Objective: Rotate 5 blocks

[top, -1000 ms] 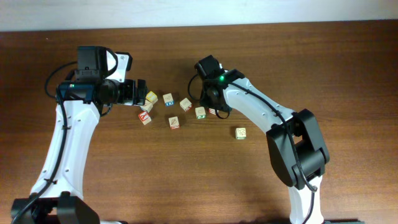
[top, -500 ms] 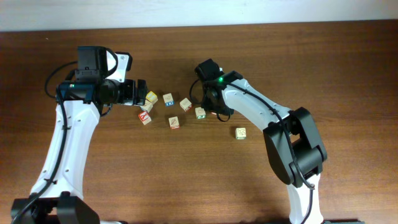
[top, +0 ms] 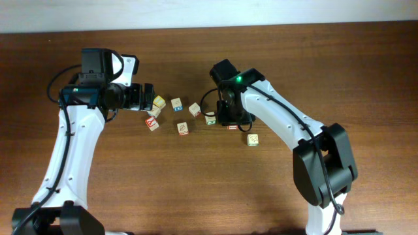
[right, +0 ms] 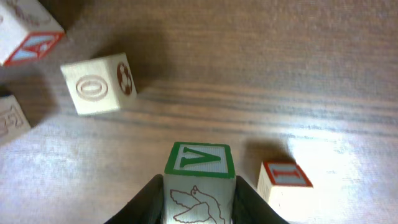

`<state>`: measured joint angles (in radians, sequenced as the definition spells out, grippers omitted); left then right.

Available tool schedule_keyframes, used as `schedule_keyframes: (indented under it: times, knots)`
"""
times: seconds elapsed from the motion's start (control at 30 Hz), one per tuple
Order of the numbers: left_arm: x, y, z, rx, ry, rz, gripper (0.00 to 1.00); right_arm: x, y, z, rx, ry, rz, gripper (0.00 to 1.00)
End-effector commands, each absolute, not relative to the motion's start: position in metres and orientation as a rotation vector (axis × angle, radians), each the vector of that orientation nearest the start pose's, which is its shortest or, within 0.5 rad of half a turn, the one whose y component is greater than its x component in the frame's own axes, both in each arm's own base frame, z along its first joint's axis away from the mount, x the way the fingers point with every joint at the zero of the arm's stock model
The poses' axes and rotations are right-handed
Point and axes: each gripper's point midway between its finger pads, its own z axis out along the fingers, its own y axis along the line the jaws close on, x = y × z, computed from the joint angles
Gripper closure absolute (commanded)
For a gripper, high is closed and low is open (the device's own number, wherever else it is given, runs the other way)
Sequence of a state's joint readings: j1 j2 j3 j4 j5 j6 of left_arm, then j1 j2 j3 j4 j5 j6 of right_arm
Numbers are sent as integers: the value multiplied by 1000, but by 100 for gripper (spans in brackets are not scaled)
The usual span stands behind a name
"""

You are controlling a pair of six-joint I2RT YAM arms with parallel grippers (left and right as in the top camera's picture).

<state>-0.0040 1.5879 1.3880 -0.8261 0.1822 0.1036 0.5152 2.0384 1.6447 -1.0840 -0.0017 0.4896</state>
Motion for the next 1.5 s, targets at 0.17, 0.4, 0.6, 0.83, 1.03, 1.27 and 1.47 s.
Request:
schedule_keyframes:
  times: [0.17, 0.4, 0.6, 0.83, 1.03, 1.27, 1.47]
  knots:
    - [407, -32, 187, 187, 2558, -196, 1, 324, 184, 33, -95, 3155, -13, 67]
    - [407, -32, 187, 187, 2558, -196, 1, 317, 180, 20, -86, 3168, -23, 67]
    - [407, -32, 187, 187, 2558, -196, 1, 314, 178, 20, -59, 3183, -35, 67]
    - [407, -32, 187, 187, 2558, -196, 1, 315, 182, 23, -58, 3183, -8, 52]
    - [407, -32, 187, 187, 2558, -196, 1, 330, 191, 43, -65, 3142, 28, 53]
    - [407, -32, 187, 187, 2558, -196, 1, 323, 231, 51, -182, 3117, 125, 69]
    - [407, -32, 187, 187, 2558, -196, 1, 317, 228, 23, -148, 3161, 52, 73]
